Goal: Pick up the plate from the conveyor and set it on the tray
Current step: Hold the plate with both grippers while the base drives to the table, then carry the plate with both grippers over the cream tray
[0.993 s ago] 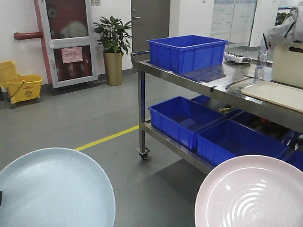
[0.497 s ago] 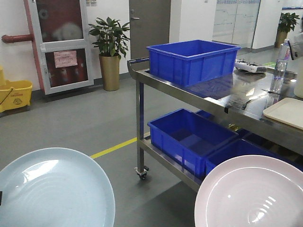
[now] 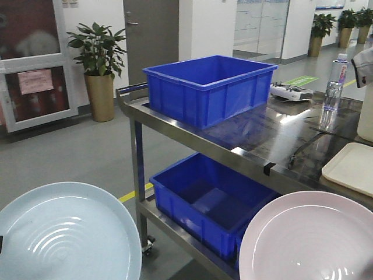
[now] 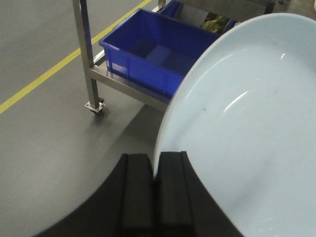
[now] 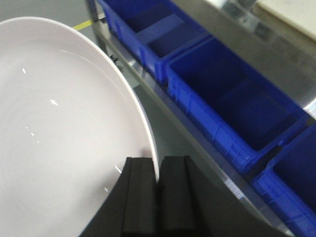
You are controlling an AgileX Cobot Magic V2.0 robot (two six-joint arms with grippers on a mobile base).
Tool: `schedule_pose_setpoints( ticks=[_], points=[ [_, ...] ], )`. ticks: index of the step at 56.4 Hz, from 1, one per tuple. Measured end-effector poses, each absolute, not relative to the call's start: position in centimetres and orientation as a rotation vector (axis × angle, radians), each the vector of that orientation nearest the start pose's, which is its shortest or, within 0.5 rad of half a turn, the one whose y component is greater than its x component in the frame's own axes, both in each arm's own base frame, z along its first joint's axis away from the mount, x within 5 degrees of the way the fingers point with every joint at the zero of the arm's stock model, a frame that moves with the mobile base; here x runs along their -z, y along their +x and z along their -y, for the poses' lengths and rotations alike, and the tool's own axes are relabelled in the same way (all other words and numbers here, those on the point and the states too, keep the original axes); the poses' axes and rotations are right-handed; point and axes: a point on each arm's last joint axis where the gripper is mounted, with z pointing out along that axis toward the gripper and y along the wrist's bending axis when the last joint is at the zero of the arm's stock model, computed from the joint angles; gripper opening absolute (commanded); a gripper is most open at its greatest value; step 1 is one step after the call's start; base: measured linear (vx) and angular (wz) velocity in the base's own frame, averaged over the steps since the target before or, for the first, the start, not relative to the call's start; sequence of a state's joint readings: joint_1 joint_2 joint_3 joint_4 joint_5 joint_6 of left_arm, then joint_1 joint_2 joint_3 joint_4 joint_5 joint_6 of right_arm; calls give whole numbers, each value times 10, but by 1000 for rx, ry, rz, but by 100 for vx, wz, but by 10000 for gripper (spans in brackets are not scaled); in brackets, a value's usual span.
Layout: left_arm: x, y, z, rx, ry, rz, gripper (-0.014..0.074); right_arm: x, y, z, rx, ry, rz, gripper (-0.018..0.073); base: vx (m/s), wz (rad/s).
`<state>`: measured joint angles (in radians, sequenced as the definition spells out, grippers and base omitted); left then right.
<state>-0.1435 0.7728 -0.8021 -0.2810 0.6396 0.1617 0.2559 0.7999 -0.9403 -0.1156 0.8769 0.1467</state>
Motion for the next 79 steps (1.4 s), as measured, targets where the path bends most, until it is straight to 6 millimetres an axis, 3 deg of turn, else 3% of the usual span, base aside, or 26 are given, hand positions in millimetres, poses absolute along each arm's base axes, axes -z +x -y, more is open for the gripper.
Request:
schedule_pose_setpoints(
  ticks=[44, 79],
  points=[
    [-355, 146, 36, 300, 183, -2073, -6, -376, 140, -28, -83, -154, -2210, -9, 42, -50],
    [-355, 146, 36, 299, 183, -2072, -6, -376, 140, -28, -81, -154, -2210, -9, 24, -61]
  ],
)
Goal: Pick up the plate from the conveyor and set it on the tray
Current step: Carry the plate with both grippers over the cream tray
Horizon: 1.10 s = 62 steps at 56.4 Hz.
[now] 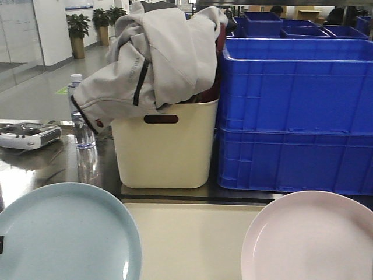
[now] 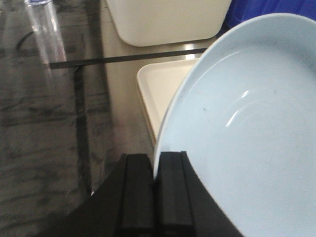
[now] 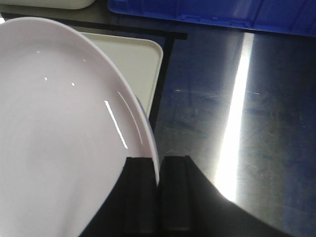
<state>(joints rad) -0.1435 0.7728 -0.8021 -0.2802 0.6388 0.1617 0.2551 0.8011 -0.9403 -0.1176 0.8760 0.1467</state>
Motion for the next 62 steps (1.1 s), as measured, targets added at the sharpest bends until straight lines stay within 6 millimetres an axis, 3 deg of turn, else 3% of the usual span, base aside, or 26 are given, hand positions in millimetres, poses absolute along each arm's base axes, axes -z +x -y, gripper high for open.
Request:
schedule_pose_setpoints(
  ticks=[62],
  points=[
    [-355, 146, 36, 299, 183, -2072, -6, -376, 140, -28, -82, -153, -2210, -9, 2, -5]
  ],
)
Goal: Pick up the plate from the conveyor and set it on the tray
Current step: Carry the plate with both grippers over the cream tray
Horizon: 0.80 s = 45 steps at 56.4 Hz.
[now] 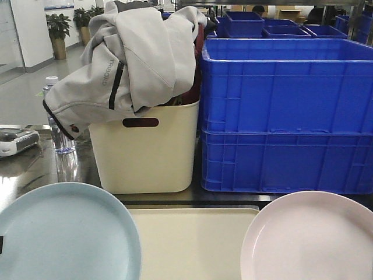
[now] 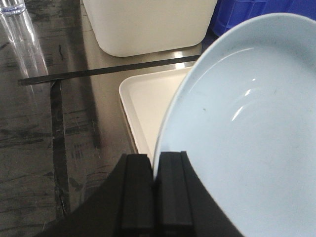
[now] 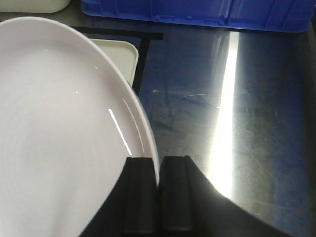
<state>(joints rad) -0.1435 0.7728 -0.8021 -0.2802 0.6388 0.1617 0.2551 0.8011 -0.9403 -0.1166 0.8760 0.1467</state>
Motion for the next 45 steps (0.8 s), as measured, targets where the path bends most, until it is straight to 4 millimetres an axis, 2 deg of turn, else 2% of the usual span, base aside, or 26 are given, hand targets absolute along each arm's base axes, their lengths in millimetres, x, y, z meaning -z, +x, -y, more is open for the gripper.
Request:
schedule_pose_setpoints(
  ticks=[34, 39, 45],
  points=[
    [-356, 147, 36, 298, 181, -2066, -6, -380, 143, -29, -95, -154, -2151, -9, 0, 0],
    [-354, 152, 37, 307, 173, -2077, -6, -382, 144, -30, -113, -124, -2142, -9, 0, 0],
    [-345, 169, 41, 338, 162, -2116, -6, -390, 142, -29, -154, -62, -2110, -9, 0, 0]
  ],
)
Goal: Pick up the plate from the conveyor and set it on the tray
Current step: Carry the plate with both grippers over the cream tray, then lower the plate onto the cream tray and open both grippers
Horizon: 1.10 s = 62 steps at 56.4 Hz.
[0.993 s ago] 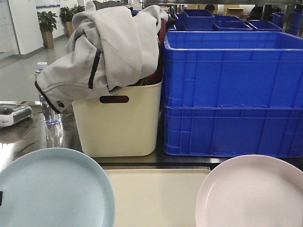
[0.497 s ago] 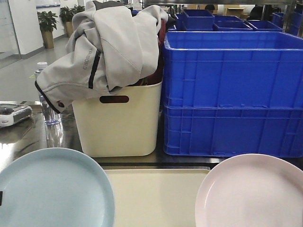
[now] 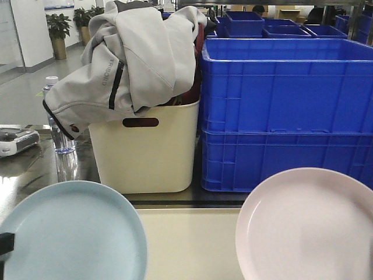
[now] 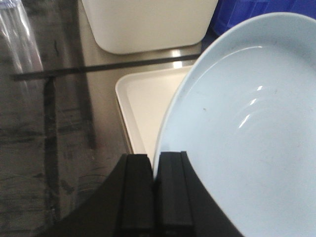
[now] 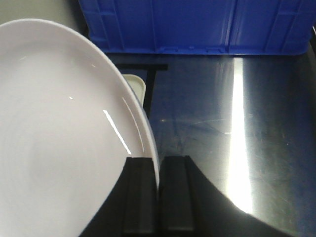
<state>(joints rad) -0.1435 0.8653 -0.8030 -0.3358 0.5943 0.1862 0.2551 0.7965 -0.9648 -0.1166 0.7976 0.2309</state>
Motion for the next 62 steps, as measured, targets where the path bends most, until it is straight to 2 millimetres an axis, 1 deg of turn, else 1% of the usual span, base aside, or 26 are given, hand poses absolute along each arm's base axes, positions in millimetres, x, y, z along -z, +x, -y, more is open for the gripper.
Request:
schedule_pose_setpoints(
  ticks=[4, 12, 17, 22, 25, 29, 34, 37, 47, 51, 54, 58, 62],
  points=[
    [-339, 186, 46, 372, 166, -2138, -6, -400, 140, -29, -177, -37, -2066, -9, 0, 0],
    [-327, 230, 62, 503, 166, -2189, -6, -416, 136, -28, -199, -22, -1999, -9, 0, 0],
    [-320, 257, 76, 586, 208, -2202, 1, -420, 134, -27, -207, -17, -1982, -9, 0, 0],
    [-310, 277, 91, 647, 267, -2209, 26, -420, 134, -27, -213, -6, -1984, -9, 0, 0],
    [-303, 290, 100, 676, 296, -2215, 55, -420, 134, -27, -218, 3, -1987, -9, 0, 0],
    [-292, 301, 109, 706, 321, -2230, 102, -420, 134, -27, -232, 24, -1988, -9, 0, 0],
    [-282, 309, 117, 727, 348, -2255, 182, -420, 134, -27, -236, 32, -1991, -9, 0, 0],
    [-277, 312, 121, 730, 364, -2267, 248, -420, 134, -27, -238, 35, -1991, -9, 0, 0],
    [-272, 313, 125, 733, 379, -2275, 392, -419, 134, -27, -238, 42, -2004, -9, 0, 0],
    [-274, 314, 124, 725, 370, -2266, 419, -418, 134, -27, -237, 44, -2013, -9, 0, 0],
    [-275, 314, 124, 719, 366, -2258, 424, -417, 135, -28, -235, 44, -2021, -9, 0, 0],
    [-282, 312, 122, 707, 364, -2234, 421, -414, 141, -30, -241, 46, -2043, -9, 0, 0],
    [-292, 307, 121, 693, 377, -2201, 409, -408, 152, -35, -270, 53, -2088, -9, 0, 0]
  ],
)
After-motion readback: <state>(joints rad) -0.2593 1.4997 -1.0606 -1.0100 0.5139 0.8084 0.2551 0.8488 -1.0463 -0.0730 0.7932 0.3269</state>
